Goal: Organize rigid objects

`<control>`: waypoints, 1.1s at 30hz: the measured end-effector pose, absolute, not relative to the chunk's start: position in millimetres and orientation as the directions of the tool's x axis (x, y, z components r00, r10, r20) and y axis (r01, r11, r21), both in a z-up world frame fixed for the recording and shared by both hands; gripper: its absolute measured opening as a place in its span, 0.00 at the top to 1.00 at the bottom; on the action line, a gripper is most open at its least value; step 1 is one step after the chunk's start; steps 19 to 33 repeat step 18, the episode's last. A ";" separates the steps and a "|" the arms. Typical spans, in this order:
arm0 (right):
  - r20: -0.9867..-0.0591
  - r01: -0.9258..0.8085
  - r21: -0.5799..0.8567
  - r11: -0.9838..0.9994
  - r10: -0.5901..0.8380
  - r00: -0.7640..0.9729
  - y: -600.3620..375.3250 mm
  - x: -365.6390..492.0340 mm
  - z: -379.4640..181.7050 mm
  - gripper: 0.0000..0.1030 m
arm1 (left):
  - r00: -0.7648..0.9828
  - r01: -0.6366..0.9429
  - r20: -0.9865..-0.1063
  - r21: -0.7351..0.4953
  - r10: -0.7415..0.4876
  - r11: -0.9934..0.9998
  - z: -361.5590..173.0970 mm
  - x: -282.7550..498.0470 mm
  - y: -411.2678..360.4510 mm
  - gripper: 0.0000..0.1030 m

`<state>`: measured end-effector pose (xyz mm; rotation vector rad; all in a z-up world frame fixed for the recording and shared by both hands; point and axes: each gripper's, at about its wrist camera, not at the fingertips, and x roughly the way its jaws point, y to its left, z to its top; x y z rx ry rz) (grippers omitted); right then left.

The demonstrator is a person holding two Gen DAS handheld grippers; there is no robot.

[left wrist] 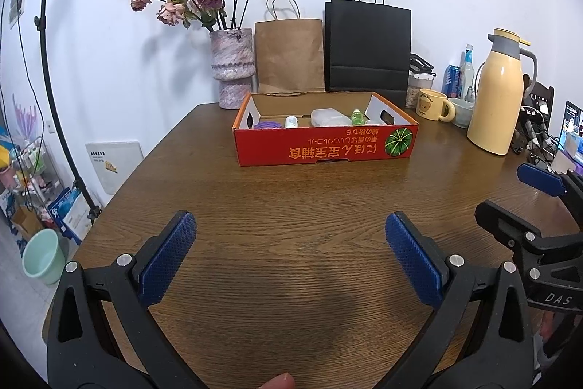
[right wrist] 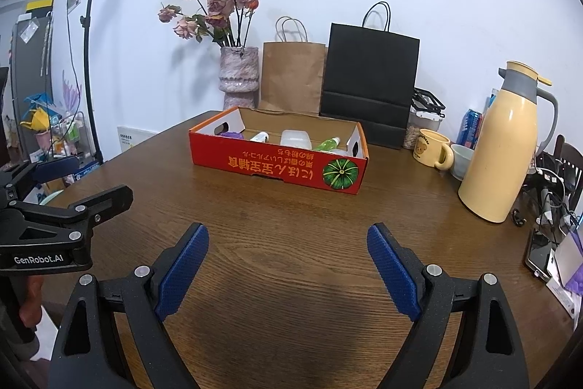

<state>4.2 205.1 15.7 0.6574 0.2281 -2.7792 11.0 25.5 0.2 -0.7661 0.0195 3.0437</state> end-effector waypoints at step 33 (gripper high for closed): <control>-0.469 0.302 -0.087 -0.949 -0.229 -0.853 202.6 0.8 12.1 0.10 | -0.875 -0.003 -0.484 -0.002 0.003 -1.000 -1.3 6.7 23.6 0.00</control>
